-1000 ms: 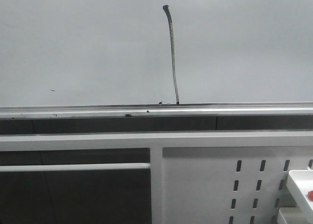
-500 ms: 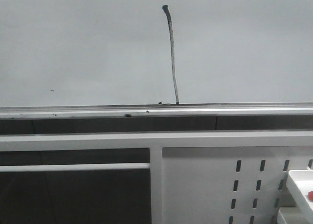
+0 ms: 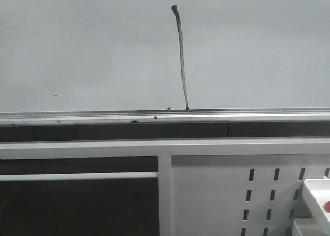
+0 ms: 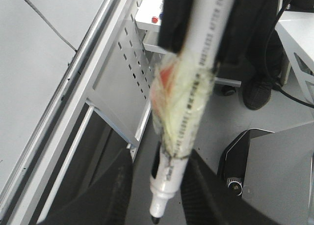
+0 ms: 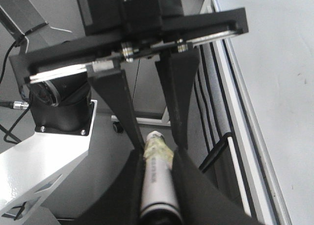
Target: Write number 1 on whiteboard
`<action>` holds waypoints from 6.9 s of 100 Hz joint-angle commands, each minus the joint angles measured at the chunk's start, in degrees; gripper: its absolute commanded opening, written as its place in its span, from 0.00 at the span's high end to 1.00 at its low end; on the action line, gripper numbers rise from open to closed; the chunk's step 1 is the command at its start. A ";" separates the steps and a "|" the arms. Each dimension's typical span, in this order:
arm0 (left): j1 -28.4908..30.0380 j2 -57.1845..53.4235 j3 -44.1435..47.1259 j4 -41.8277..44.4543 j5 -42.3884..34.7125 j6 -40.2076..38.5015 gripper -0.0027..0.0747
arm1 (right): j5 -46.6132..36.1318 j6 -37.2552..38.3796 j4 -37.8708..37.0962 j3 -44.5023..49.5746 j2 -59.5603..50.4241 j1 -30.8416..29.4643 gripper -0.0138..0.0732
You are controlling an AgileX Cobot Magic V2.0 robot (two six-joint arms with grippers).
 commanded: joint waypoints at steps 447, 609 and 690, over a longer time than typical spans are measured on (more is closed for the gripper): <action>-16.42 34.80 12.50 -4.91 -93.93 -39.88 0.99 | -7.14 26.17 -24.85 36.11 -46.81 -17.24 0.90; -8.92 37.04 3.95 -5.12 -81.23 -40.16 0.99 | -7.32 26.17 -22.70 36.11 -46.81 -17.24 0.90; -7.26 37.10 3.44 -4.90 -80.87 -40.16 0.99 | -7.32 26.17 -22.20 36.11 -46.81 -17.24 0.90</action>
